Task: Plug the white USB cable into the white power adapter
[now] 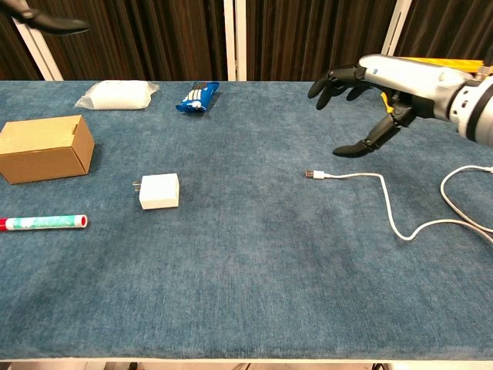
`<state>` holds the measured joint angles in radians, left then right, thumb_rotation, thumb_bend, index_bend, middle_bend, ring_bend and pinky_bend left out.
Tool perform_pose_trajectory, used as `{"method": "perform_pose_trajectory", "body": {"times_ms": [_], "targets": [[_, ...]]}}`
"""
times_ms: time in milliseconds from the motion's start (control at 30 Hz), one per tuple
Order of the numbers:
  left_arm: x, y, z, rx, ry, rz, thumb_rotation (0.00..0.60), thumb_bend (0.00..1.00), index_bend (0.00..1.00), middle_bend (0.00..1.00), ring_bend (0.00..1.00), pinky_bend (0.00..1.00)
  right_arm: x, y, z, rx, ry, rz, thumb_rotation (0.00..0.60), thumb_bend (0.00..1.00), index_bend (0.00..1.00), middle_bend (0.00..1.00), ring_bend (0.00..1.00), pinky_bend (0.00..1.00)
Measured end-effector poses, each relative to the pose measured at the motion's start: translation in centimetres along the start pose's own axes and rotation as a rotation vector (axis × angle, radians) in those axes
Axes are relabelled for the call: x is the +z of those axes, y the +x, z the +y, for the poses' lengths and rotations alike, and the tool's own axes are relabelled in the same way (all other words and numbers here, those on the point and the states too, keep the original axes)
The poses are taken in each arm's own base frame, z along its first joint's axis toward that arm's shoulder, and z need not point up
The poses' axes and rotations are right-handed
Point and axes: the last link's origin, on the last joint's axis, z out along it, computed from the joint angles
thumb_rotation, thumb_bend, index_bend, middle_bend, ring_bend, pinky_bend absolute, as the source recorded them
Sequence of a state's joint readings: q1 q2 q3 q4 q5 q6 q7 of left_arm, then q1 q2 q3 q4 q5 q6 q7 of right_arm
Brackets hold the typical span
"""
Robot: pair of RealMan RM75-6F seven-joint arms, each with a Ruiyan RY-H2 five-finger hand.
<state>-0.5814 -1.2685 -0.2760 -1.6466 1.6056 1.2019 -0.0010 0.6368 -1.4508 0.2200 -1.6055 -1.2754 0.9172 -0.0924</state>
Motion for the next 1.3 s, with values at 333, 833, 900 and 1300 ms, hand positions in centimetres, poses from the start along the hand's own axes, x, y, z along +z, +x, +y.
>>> {"method": "perform_pose_trajectory", "body": {"times_ms": [333,833,900,1300], "targets": [[1.3,-0.6,-3.0,-0.010,0.110,-0.048,0.600,0.18,0.26,0.26,0.21,0.29,-1.6,1.2,2.5,-0.038,-0.077,0.039,0.600,0.21,0.25,0.27,0.13,0.19],[-3.8,-4.7,-2.8,0.168,0.275,-0.320,0.600,0.17,0.31,0.28,0.64,0.89,-12.3,6.7,7.2,-0.070,-0.334,0.237,0.600,0.21,0.25,0.28,0.13,0.20],[-4.0,-6.4,-1.9,0.159,0.280,-0.374,0.600,0.16,0.31,0.28,0.66,0.92,-12.5,6.9,7.0,-0.073,-0.325,0.245,0.600,0.21,0.25,0.28,0.13,0.20],[-2.3,-14.6,1.8,0.098,0.281,-0.505,0.600,0.16,0.30,0.25,0.68,0.98,-12.4,6.5,6.4,-0.076,-0.301,0.223,0.600,0.21,0.25,0.28,0.13,0.20]]}}
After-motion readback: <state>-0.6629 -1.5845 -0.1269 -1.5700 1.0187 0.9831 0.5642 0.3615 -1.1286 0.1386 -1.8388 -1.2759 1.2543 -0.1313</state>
